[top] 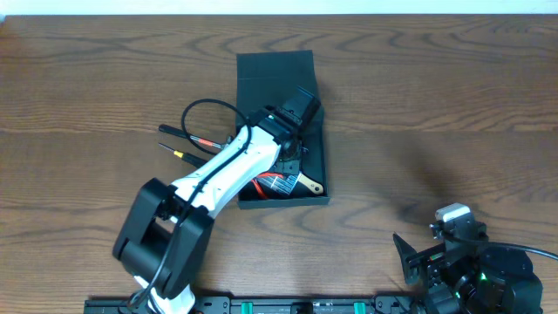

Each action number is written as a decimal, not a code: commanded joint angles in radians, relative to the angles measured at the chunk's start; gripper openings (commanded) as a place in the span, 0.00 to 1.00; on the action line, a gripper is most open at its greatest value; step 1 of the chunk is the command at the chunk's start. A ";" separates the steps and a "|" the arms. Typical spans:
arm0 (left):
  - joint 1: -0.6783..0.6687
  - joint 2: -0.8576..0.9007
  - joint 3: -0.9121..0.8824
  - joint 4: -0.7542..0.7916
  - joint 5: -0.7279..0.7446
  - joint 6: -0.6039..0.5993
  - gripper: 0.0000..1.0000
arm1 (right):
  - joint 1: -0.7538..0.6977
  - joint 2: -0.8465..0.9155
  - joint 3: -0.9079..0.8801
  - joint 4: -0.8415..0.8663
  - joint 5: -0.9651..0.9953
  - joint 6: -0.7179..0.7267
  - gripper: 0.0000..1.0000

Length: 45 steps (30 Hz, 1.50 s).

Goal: Pack container
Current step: 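Move the left gripper back toward the hammer and screwdriver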

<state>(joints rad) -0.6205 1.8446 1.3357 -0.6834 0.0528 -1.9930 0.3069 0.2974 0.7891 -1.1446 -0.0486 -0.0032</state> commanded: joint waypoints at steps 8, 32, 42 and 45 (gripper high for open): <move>0.205 -0.405 0.017 -0.023 -0.267 0.755 0.79 | -0.007 -0.003 -0.001 0.000 0.004 0.017 0.99; 0.689 -0.203 0.010 -0.393 -0.016 0.834 0.99 | -0.007 -0.003 -0.001 0.000 0.004 0.017 0.99; 0.693 -0.021 0.017 -0.387 0.098 0.836 0.99 | -0.007 -0.003 -0.001 0.000 0.004 0.017 0.99; 0.693 0.013 0.017 -0.381 0.105 0.836 0.99 | -0.007 -0.003 -0.001 0.000 0.004 0.017 0.99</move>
<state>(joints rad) 0.0738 1.8278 1.3464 -1.0653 0.1295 -1.1515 0.3069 0.2974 0.7887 -1.1446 -0.0486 -0.0032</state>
